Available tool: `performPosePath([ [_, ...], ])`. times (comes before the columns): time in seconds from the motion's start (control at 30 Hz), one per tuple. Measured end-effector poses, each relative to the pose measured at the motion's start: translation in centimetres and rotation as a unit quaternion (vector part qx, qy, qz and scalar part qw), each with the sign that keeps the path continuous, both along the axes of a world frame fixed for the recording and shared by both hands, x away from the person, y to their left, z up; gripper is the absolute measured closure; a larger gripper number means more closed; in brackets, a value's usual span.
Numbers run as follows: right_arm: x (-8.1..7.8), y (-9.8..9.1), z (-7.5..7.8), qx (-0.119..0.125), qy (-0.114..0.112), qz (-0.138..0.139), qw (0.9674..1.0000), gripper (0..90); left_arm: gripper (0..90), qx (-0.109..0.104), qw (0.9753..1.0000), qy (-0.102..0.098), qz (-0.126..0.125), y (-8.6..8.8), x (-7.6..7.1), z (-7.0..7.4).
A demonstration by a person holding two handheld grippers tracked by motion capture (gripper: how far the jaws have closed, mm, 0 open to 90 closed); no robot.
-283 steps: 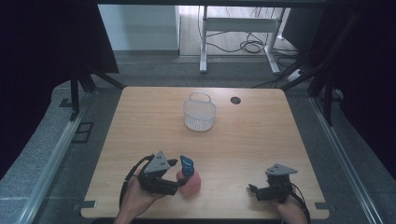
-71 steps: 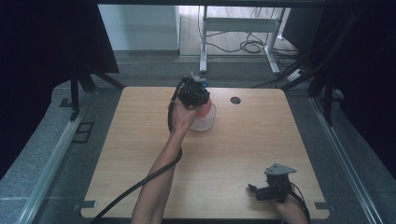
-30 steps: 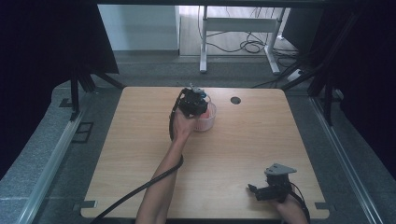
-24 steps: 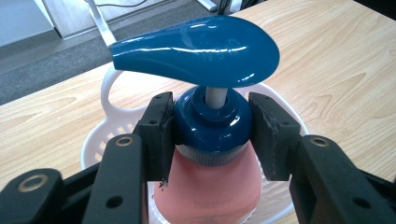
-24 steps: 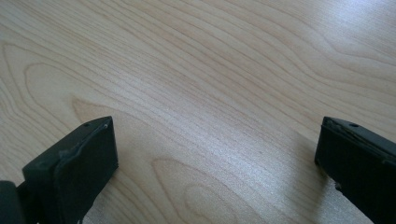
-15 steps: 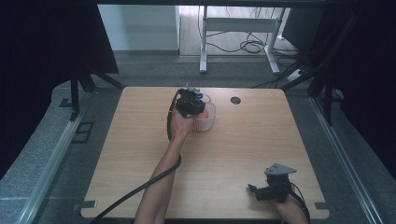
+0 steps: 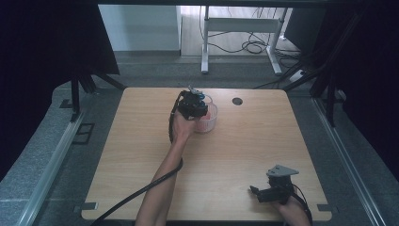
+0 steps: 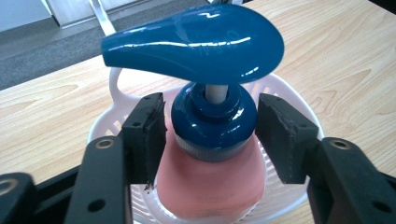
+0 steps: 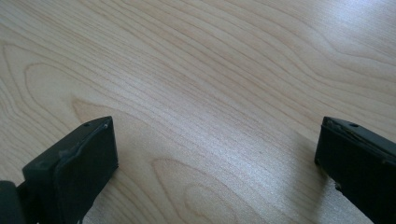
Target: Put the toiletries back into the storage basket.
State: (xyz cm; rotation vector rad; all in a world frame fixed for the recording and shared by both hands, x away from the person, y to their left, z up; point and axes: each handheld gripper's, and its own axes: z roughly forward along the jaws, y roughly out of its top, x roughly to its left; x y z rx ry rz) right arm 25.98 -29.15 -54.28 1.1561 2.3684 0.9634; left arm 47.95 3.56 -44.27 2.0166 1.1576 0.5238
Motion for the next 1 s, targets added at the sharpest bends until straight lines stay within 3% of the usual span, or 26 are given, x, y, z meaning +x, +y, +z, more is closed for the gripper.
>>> performPosePath([
  [0.47,0.0,0.0,0.0,0.000,0.000,0.000,1.0000,0.0,19.9,-0.030,0.9995,0.004,-0.013,0.7,-0.2,0.7],
  [0.63,0.0,0.0,0.0,0.000,-0.001,0.000,1.0000,0.0,13.6,-0.023,0.9995,0.005,-0.020,0.6,-0.4,1.1],
  [1.0,0.0,0.0,0.0,0.000,-0.001,0.000,1.0000,0.0,12.0,-0.028,0.9992,0.007,-0.027,1.1,-1.1,1.4],
])
